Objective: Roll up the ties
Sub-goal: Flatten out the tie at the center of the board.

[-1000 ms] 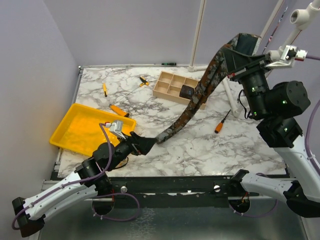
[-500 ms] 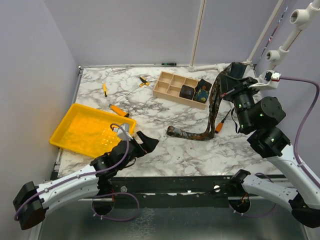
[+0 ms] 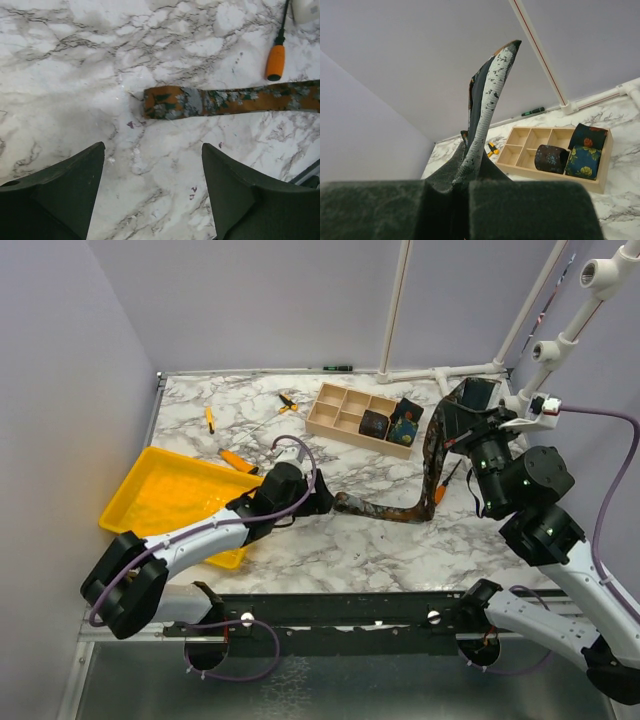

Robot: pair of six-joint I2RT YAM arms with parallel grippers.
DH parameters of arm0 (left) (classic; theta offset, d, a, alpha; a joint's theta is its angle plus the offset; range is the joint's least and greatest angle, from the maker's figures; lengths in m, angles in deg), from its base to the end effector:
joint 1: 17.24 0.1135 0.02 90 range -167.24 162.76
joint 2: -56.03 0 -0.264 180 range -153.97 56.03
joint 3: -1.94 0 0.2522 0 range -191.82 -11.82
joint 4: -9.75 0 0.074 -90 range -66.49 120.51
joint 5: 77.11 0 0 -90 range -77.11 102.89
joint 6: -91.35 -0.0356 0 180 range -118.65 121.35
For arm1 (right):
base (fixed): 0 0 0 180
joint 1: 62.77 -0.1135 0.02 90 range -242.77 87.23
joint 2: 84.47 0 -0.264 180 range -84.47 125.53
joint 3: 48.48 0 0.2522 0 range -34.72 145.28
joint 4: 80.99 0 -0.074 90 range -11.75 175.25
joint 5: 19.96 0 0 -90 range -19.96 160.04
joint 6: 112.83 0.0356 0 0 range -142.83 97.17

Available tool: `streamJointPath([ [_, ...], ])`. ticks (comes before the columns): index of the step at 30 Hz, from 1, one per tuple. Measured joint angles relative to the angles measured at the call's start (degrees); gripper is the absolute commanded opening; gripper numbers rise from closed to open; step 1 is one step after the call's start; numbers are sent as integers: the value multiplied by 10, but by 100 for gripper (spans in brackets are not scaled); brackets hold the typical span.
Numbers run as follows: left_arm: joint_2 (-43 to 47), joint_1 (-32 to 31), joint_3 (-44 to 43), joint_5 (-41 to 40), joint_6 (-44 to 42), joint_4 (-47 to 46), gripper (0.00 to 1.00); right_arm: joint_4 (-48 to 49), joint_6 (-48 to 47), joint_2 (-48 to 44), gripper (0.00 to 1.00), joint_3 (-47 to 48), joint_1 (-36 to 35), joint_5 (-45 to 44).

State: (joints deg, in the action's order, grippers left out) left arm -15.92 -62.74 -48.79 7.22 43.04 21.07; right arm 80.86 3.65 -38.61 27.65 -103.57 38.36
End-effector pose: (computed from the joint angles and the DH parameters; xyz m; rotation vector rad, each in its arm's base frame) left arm 0.1886 -0.1869 0.2144 0.0137 2.2398 -0.7660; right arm 0.1303 0.0877 0.4520 0.2993 1.3857 0.6010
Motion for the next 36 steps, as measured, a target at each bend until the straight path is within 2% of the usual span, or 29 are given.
streamJointPath([
  [4,-49,62,-21,68,-27,3,79,-7,-6,-9,0,-3,0,5],
  [8,-96,72,-51,125,-46,5,80,-12,-10,-16,0,-5,0,11],
  [13,-150,72,-101,183,-59,-2,70,-15,-11,-20,0,-10,0,14],
  [15,-165,72,-110,193,-63,-5,66,-16,-11,-23,0,-14,0,15],
  [21,-212,72,-118,198,-81,0,63,-22,-11,-30,0,-25,0,16],
  [27,-246,72,-130,197,-93,11,49,-22,-11,-38,0,-26,0,16],
  [28,-252,72,-134,196,-95,12,50,-22,-11,-40,0,-28,0,16],
  [31,-260,72,-144,193,-96,13,68,-24,-10,-45,0,-33,0,16],
  [33,-261,72,-148,193,-97,14,76,-27,-10,-48,0,-35,0,16],
  [36,-258,72,-150,193,-97,13,81,-33,-10,-52,0,-38,0,16],
])
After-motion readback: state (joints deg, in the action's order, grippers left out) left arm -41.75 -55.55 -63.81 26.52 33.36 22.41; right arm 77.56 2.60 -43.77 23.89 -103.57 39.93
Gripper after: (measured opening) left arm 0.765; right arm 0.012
